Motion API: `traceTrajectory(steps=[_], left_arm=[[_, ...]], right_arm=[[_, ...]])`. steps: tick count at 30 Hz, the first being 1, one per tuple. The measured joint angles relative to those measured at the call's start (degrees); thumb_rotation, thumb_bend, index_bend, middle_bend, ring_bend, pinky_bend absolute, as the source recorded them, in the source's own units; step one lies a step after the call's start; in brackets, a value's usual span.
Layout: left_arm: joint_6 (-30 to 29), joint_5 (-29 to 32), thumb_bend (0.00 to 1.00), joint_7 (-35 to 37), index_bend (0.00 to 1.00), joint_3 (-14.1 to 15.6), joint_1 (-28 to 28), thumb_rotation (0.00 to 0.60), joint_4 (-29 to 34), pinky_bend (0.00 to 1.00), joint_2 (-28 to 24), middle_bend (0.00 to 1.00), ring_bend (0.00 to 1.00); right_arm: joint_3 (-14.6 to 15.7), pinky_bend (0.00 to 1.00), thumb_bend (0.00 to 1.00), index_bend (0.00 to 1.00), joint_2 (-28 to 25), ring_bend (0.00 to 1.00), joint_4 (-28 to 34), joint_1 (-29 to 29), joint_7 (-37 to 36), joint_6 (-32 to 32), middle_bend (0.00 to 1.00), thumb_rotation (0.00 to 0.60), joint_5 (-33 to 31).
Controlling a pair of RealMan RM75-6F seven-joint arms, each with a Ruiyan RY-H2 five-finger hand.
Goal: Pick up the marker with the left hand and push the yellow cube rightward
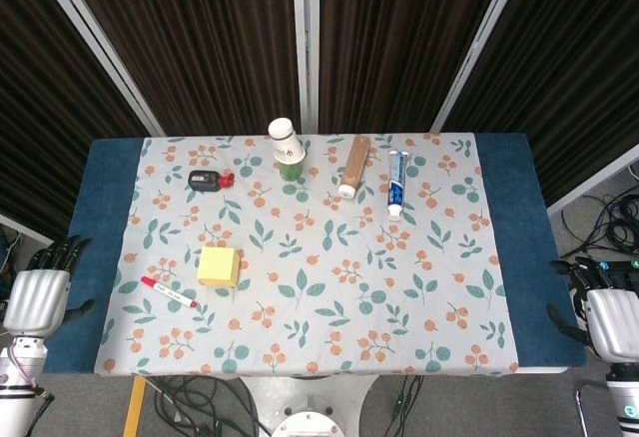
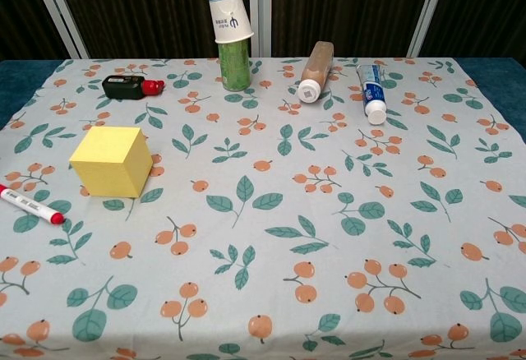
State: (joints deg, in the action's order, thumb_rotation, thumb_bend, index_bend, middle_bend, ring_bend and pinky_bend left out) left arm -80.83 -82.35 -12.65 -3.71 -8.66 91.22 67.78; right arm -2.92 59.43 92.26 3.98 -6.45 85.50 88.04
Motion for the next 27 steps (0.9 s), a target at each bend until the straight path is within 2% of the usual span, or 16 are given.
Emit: traceTrajectory(steps=[9,19,27], left_arm=[[6.1,-5.0,0.13,2.2,0.34,0.5,-6.0,0.6,-7.5,0.27,2.5,0.35,0.21],[11.4,-8.1,0.17,3.5,0.4,2.4,-10.7,0.6,-19.6,0.28,10.4,0.38,0.21],[12.7,-9.5,0.19,3.2,0.43,3.9,-12.2,0.6,-29.3,0.28,16.9,0.41,0.21]], right_arm=[[-0.3,0.28,0.21,0.24,-1.5,0.17,1.2,0.8,0.0,-1.5,0.32,0.6,-0.3],[0.0,0.28,0.21,0.23,-1.8,0.17,1.9,1.4,0.5,-3.2,0.31,0.6,-0.9],[0.1,0.28,0.21,0.23,-1.9,0.16,2.4,1.7,0.9,-3.8,0.31,0.6,-1.1]])
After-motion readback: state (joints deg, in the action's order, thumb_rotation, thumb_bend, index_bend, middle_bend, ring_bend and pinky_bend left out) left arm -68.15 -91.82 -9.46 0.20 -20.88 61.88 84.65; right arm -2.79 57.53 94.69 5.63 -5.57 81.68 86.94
